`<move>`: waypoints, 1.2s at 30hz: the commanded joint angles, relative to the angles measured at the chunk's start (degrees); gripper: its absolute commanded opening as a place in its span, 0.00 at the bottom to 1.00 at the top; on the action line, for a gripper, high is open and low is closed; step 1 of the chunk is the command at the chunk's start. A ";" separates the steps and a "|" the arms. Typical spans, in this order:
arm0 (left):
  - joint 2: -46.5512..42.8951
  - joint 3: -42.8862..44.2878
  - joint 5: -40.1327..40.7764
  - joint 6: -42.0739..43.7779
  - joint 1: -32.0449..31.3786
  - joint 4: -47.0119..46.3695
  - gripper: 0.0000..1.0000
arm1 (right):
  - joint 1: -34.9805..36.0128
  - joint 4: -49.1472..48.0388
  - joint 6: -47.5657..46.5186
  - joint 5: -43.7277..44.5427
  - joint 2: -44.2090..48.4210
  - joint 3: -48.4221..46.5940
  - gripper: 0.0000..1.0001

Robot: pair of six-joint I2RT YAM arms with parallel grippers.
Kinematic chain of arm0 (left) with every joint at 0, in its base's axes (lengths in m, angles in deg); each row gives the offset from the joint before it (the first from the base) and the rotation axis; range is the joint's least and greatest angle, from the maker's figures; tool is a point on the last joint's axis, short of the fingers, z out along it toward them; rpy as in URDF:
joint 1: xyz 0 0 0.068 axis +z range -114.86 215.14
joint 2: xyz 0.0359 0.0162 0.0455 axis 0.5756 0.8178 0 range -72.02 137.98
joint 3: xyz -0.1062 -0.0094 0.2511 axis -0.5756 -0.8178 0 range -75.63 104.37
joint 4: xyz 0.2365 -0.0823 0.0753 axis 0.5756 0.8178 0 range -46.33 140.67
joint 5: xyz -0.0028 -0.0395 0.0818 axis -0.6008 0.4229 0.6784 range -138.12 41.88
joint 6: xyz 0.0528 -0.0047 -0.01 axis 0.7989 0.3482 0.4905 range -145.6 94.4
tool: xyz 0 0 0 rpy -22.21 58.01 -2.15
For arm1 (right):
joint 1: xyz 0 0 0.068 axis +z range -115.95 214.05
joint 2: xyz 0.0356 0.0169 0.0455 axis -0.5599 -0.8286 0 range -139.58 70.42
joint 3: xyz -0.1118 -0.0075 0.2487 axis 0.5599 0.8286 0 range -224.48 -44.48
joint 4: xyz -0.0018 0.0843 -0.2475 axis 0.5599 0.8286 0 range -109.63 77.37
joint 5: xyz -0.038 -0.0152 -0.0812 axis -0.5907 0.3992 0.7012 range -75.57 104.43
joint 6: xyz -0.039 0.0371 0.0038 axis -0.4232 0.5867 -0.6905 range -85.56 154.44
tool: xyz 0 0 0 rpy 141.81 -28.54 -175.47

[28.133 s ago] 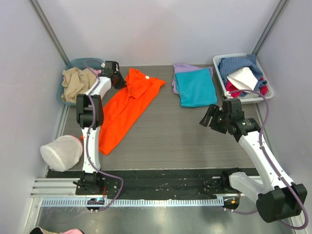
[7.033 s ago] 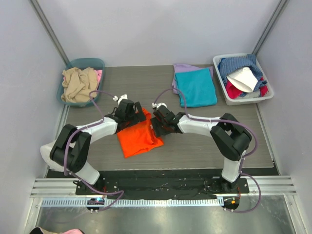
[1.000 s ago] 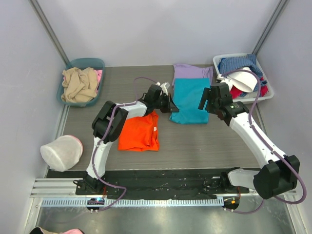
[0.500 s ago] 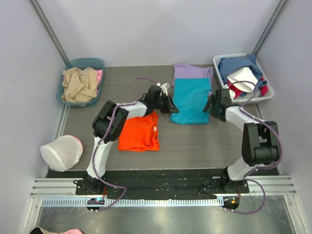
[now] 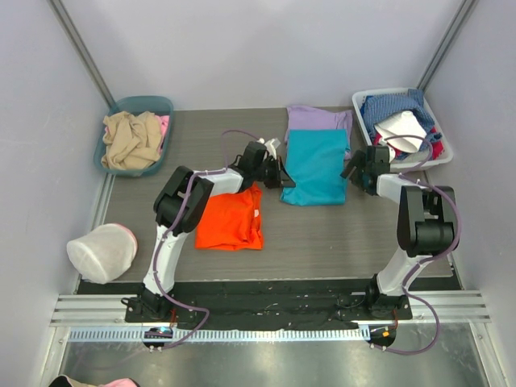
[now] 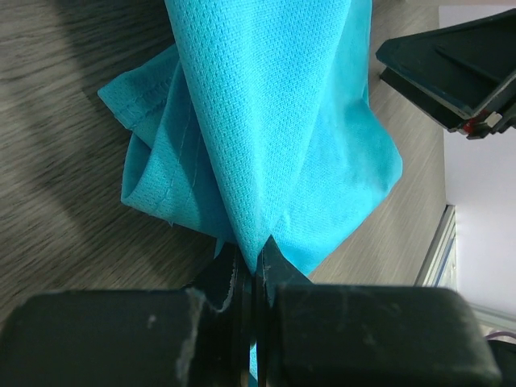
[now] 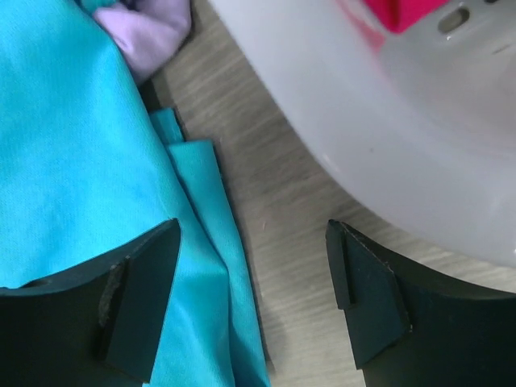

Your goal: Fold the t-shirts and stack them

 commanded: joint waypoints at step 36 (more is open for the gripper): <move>-2.26 0.27 -2.27 -1.36 1.17 -3.11 0.00 | -0.46 -4.52 1.75 -17.79 -1.34 -1.04 0.01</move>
